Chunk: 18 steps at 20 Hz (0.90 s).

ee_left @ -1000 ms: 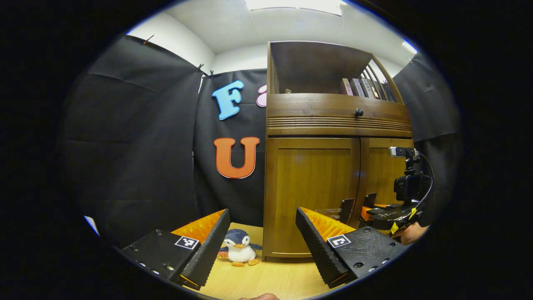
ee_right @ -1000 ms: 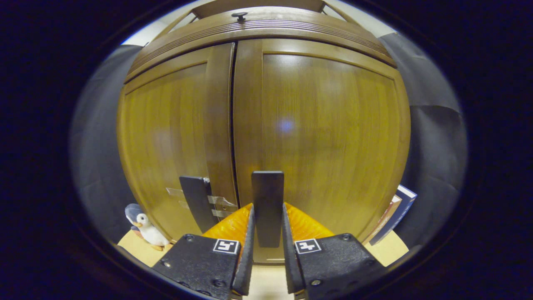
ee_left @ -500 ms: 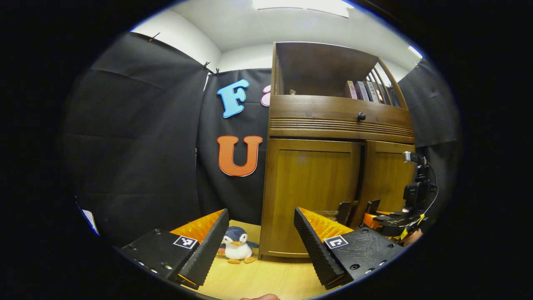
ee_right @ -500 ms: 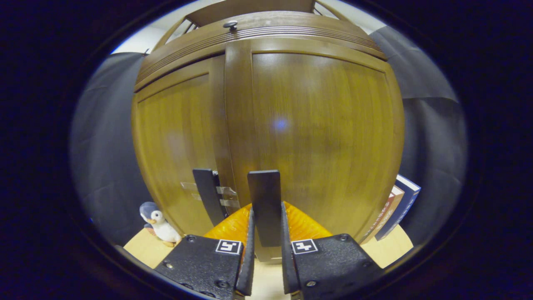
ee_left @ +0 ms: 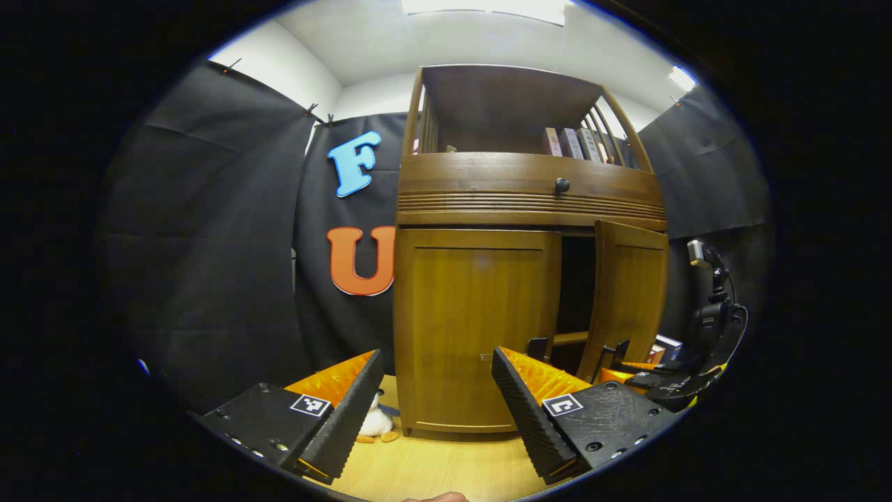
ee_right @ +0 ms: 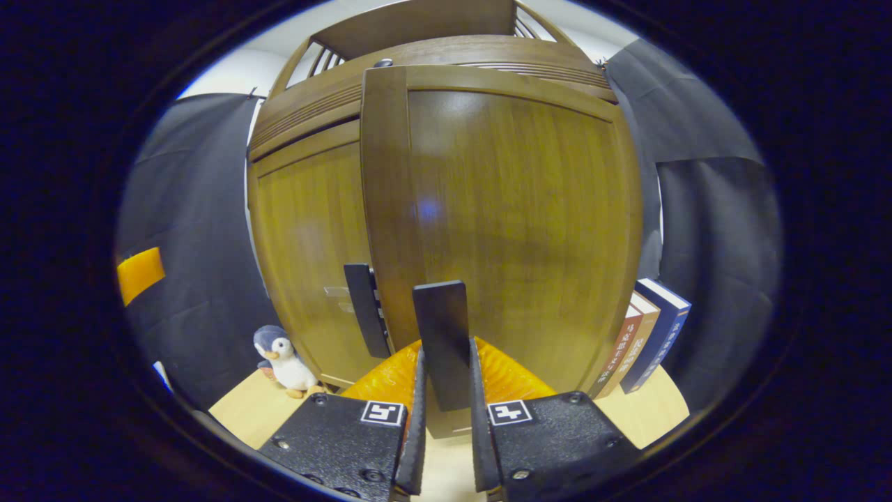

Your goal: Open the right door of the double-door shoe cabinet with the right hand, and open the left door with the left hand.

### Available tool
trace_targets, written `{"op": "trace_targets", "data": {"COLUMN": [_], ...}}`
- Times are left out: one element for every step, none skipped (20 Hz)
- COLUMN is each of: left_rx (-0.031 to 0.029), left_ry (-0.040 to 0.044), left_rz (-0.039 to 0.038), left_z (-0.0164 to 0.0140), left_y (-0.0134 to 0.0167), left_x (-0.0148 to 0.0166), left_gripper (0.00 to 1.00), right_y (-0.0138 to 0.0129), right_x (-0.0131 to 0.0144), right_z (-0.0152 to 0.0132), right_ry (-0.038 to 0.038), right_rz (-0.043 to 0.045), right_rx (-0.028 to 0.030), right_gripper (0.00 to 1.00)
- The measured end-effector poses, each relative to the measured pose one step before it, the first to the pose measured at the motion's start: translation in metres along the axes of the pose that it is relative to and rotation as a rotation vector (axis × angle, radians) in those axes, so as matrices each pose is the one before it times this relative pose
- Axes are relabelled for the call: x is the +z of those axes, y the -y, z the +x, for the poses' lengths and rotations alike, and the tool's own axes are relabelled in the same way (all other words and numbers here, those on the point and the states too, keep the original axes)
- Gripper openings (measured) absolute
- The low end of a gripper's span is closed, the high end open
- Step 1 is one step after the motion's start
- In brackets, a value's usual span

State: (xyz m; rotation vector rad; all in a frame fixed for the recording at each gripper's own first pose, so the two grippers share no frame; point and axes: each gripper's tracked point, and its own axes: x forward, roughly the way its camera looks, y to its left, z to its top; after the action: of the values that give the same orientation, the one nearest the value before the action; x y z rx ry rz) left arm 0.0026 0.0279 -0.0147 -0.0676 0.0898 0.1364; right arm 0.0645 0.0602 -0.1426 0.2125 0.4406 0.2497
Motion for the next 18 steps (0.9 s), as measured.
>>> {"op": "trace_targets", "data": {"left_rx": [-0.01488,-0.01501,-0.01321,-0.01267,-0.01438,-0.01352,-0.01317,-0.01357,-0.01397,-0.01453,-0.01429,-0.01432,-0.01158,-0.01129,-0.00717,-0.00758,-0.00668,-0.00724], "left_ry": [-0.00416,0.00042,-0.00109,-0.00185,-0.00198,-0.00032,-0.00089,-0.00229,-0.00382,-0.00632,-0.0035,-0.00223,-0.00286,-0.00266,-0.00157,-0.00188,-0.00218,-0.00258], "left_rz": [0.00051,-0.00124,-0.00275,-0.00188,-0.0005,0.00194,0.00336,0.00218,0.00004,-0.00224,-0.00285,-0.00119,0.00065,0.00207,0.00288,0.00217,0.00272,0.00244], "left_z": [0.0018,0.00265,0.00265,0.002,0.00212,0.00306,0.00216,0.00307,0.00245,0.00224,0.00164,0.00155,0.00252,0.00128,0.00264,0.00145,0.00213,0.0018], "left_y": [0.00644,0.00694,0.00732,0.0064,0.00747,0.00679,0.00526,0.00599,0.00576,0.00575,0.0067,0.00666,0.00445,0.00407,0.00333,0.00359,0.00387,0.0041], "left_x": [0.00054,0.00011,-0.00001,-0.0004,-0.00009,-0.00065,0.00054,-0.00035,-0.00113,-0.00119,-0.00101,-0.00021,-0.00206,-0.00115,-0.00137,-0.00197,-0.001,-0.00092], "left_gripper": [0.95,0.95,0.95,0.95,0.95,0.95,0.95,0.95,0.95,0.95,0.95,0.95,0.95,0.95,0.95,0.94,0.95,0.95], "right_y": [0.00369,0.00191,0.00285,0.0036,0.00128,0.00146,0.00338,0.00151,0.00213,0.00306,0.00305,0.00271,0.00364,0.0047,0.00454,0.00305,0.00376,0.00303], "right_x": [-0.00146,-0.00223,-0.00094,-0.00124,-0.00136,-0.0015,-0.00114,-0.00245,-0.00116,-0.00257,-0.00133,-0.00164,-0.0008,-0.00141,-0.00075,-0.00153,0.00105,-0.00013], "right_z": [-0.00552,-0.00697,-0.00597,-0.00657,-0.005,-0.00469,-0.00526,-0.00492,-0.00444,-0.00516,-0.00469,-0.00512,-0.00536,-0.00504,-0.00437,-0.00408,-0.00458,-0.00322], "right_ry": [-0.00001,0.00257,0.00077,-0.00158,-0.00334,-0.00416,-0.00379,-0.00671,-0.00789,-0.0129,-0.01007,-0.00516,-0.00273,0.00115,0.00336,0.00529,0.00749,0.0037], "right_rz": [0.00203,0.00002,-0.00769,-0.00004,0.01216,0.01777,0.02588,0.03349,0.02818,0.02354,0.02407,0.02002,0.00733,-0.00283,-0.00915,-0.01314,-0.01474,-0.01532], "right_rx": [0.00371,-0.00364,-0.00742,-0.00687,-0.00425,-0.0027,-0.00191,0.00283,0.00818,0.00756,0.00352,0.00068,-0.00159,-0.00332,-0.0076,-0.01047,-0.01137,-0.00897], "right_gripper": [0.31,0.31,0.31,0.31,0.31,0.31,0.32,0.31,0.31,0.31,0.27,0.26,0.24,0.26,0.21,0.2,0.19,0.19]}}
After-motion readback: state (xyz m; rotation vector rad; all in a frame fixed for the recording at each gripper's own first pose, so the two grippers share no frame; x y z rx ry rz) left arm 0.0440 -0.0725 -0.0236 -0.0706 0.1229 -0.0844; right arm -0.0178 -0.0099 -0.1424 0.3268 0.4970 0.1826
